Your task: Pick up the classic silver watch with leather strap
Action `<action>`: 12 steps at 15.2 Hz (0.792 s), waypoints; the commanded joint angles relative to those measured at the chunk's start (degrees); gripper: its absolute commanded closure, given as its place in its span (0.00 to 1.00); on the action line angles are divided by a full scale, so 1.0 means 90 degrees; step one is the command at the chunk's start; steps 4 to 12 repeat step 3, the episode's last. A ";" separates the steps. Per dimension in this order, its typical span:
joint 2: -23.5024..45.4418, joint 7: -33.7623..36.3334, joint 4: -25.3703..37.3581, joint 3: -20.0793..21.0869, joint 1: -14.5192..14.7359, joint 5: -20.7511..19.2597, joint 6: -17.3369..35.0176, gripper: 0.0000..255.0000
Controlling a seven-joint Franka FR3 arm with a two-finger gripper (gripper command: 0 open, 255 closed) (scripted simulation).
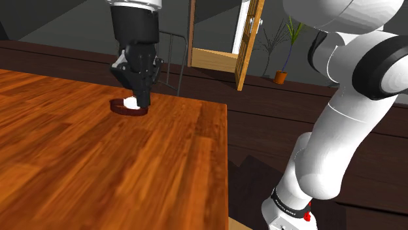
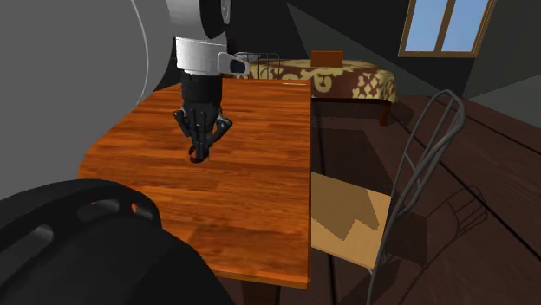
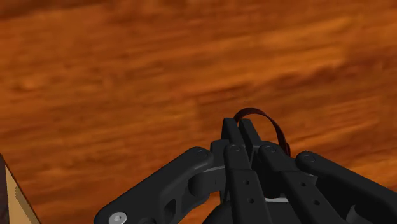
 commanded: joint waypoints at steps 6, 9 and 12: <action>0.0111 0.0056 0.0323 0.0019 0.0015 -0.0046 -0.0222 1.00; 0.0111 0.0056 0.0323 0.0019 0.0015 -0.0046 -0.0222 1.00; 0.0111 0.0056 0.0323 0.0019 0.0015 -0.0046 -0.0222 1.00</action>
